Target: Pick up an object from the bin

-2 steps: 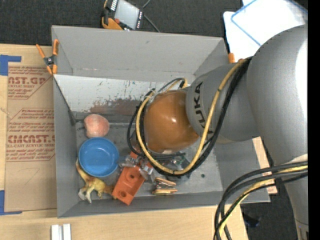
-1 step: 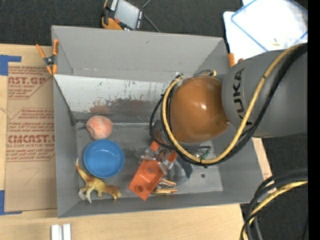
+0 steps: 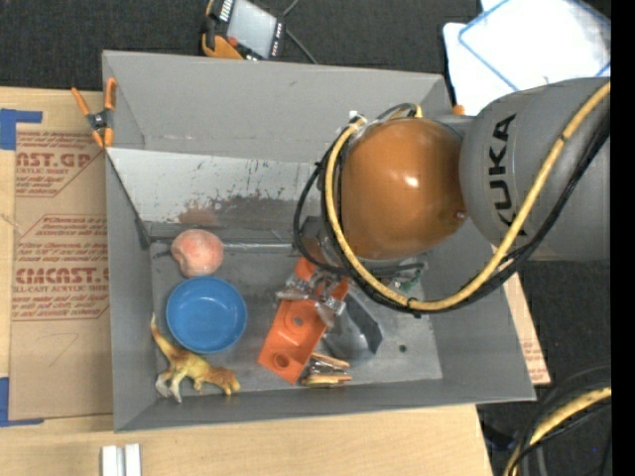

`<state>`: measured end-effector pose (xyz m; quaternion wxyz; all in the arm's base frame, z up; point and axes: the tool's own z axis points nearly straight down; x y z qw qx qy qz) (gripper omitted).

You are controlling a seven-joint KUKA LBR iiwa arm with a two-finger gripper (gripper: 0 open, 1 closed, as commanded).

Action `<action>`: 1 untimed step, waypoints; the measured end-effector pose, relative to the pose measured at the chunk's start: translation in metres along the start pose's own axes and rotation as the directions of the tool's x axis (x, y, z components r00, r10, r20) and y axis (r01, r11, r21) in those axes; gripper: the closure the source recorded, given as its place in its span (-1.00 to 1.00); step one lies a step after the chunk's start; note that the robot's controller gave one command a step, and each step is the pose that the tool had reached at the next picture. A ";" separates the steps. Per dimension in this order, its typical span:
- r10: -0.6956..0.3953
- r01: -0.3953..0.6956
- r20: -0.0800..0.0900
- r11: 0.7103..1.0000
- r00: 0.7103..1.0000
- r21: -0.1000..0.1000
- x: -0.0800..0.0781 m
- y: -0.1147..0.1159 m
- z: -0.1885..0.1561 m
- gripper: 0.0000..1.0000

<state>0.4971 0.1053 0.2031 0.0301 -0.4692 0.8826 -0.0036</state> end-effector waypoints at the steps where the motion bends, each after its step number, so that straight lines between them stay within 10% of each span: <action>1: 0.024 -0.024 -0.011 1.000 1.000 -0.010 0.005 0.002 -0.010 1.00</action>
Offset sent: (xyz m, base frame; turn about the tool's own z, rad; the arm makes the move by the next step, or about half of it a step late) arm 0.0542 -0.0041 -0.1074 -0.1838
